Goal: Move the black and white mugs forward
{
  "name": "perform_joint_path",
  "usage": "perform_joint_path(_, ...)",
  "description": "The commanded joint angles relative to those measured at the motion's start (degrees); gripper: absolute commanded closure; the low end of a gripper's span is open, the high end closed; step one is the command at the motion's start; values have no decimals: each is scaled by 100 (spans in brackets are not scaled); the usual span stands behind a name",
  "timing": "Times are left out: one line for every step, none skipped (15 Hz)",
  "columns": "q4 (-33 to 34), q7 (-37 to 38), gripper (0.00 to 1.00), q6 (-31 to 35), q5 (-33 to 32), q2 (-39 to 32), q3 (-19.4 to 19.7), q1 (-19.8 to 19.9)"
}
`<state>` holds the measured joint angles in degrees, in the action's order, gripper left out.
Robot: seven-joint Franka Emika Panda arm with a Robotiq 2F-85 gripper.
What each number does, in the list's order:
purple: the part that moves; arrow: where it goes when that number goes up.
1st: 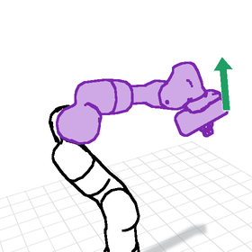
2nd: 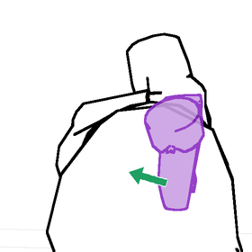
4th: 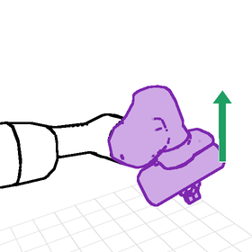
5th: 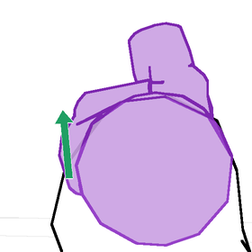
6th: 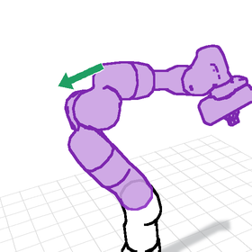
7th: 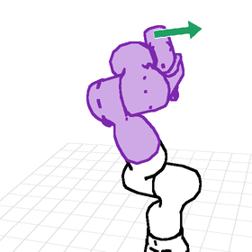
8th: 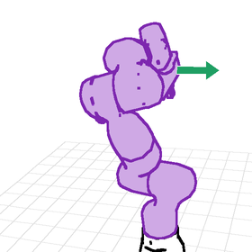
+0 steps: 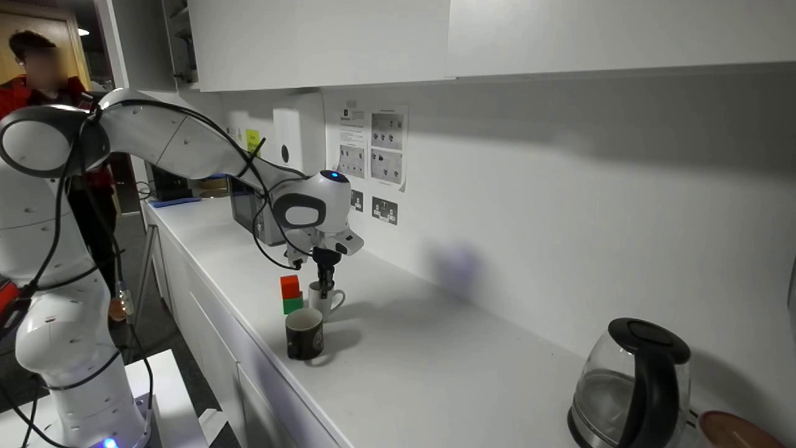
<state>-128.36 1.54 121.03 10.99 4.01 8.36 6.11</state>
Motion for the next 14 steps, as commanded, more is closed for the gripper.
perform_joint_path(-171, -233, 97, -92, 177, 296, 20, 64)
perform_joint_path(-172, -233, 97, -94, 178, 298, 20, 64)
perform_joint_path(-170, -232, 97, -97, 178, 299, 20, 64)
perform_joint_path(-168, -224, 97, -103, 178, 300, 20, 64)
perform_joint_path(-166, -215, 97, -102, 172, 300, 20, 65)
perform_joint_path(-164, -212, 63, -100, 162, 302, 19, 65)
perform_joint_path(-161, -209, 62, -99, 159, 303, 19, 66)
perform_joint_path(-156, -207, 54, -104, 160, 304, 19, 65)
perform_joint_path(-154, -205, 48, -107, 159, 308, 19, 65)
perform_joint_path(-152, -206, 41, -113, 160, 318, 20, 65)
perform_joint_path(-151, -201, 33, -111, 157, 328, 21, 65)
perform_joint_path(-147, -198, 26, -114, 157, 338, 22, 64)
perform_joint_path(-143, -192, 18, -117, 152, 350, 22, 64)
perform_joint_path(-144, -192, 11, -128, 147, 374, 22, 62)
